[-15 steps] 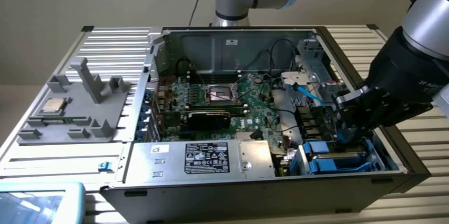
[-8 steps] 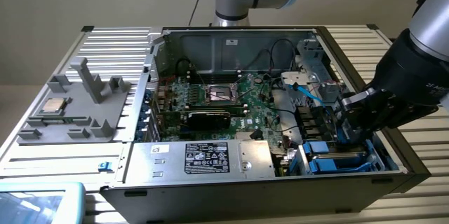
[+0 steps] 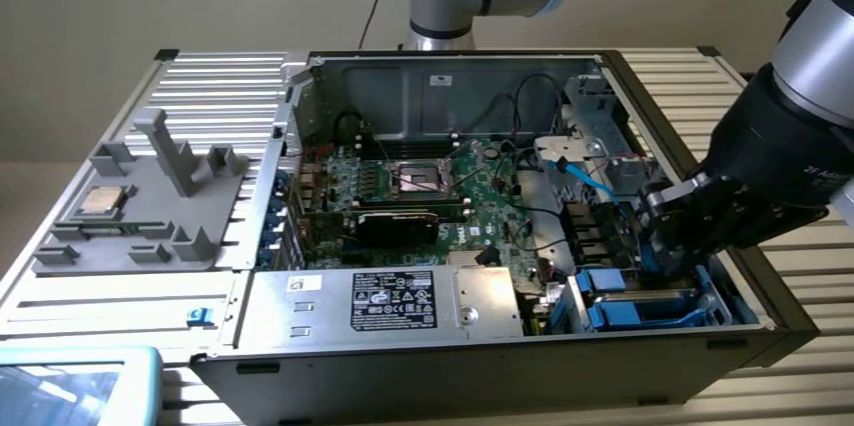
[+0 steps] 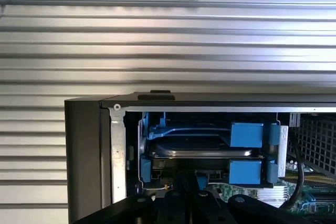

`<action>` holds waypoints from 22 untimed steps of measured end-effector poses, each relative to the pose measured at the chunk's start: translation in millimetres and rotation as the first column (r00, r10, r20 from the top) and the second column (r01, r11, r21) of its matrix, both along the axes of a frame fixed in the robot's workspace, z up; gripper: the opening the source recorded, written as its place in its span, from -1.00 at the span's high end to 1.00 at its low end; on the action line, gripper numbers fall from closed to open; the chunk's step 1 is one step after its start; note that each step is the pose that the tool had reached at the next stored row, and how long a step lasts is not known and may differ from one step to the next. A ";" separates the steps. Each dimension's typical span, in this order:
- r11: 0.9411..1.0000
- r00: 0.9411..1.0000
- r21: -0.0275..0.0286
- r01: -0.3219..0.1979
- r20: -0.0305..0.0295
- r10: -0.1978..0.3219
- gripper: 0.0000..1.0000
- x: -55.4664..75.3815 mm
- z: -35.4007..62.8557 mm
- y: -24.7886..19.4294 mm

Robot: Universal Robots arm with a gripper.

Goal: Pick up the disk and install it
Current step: 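Insert the second disk wire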

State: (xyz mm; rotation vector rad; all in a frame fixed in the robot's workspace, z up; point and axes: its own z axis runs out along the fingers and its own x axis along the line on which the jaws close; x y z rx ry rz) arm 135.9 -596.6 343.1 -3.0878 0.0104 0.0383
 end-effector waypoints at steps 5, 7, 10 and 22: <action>1.000 1.000 0.000 0.000 -0.001 0.000 0.79 0.0 -2.3 -0.2; 1.000 1.000 0.000 0.000 -0.001 0.000 0.79 0.0 -3.0 -0.2; 1.000 1.000 0.000 0.000 -0.002 0.000 0.79 0.0 -3.8 -0.2; 1.000 1.000 0.000 0.000 -0.004 0.000 0.79 0.0 23.4 0.7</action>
